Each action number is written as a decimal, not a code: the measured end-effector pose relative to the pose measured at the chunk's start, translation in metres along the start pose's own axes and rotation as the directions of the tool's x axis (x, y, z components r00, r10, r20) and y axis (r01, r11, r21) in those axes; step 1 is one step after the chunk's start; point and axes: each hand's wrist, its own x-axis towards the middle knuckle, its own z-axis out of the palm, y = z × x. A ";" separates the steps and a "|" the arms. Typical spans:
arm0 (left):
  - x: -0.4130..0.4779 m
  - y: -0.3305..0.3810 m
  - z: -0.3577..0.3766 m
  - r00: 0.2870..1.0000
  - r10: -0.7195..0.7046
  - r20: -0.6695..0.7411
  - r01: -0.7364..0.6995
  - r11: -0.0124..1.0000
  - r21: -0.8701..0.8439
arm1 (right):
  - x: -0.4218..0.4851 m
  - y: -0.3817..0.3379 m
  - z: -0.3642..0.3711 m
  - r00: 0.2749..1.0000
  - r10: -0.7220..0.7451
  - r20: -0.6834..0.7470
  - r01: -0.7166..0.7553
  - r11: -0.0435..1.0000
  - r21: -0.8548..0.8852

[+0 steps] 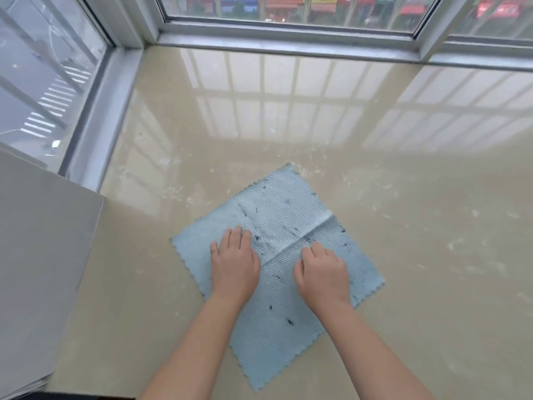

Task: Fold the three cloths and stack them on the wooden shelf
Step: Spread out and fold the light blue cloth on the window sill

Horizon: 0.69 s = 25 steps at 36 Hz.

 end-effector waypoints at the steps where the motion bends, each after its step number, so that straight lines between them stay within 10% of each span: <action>1: 0.004 0.000 -0.001 1.000 0.001 0.014 -0.001 1.000 0.006 | -0.001 -0.001 0.000 1.000 0.004 -0.009 -0.004 1.000 0.005; 20: 0.013 0.003 0.000 0.966 0.198 0.163 -0.206 0.978 0.033 | -0.001 -0.007 0.002 0.999 0.011 -0.050 -0.003 0.988 0.152; 25: 0.025 -0.004 -0.001 0.964 0.265 -0.020 -0.264 0.964 0.045 | 0.037 -0.010 -0.005 0.998 -0.026 -0.052 0.036 0.976 0.213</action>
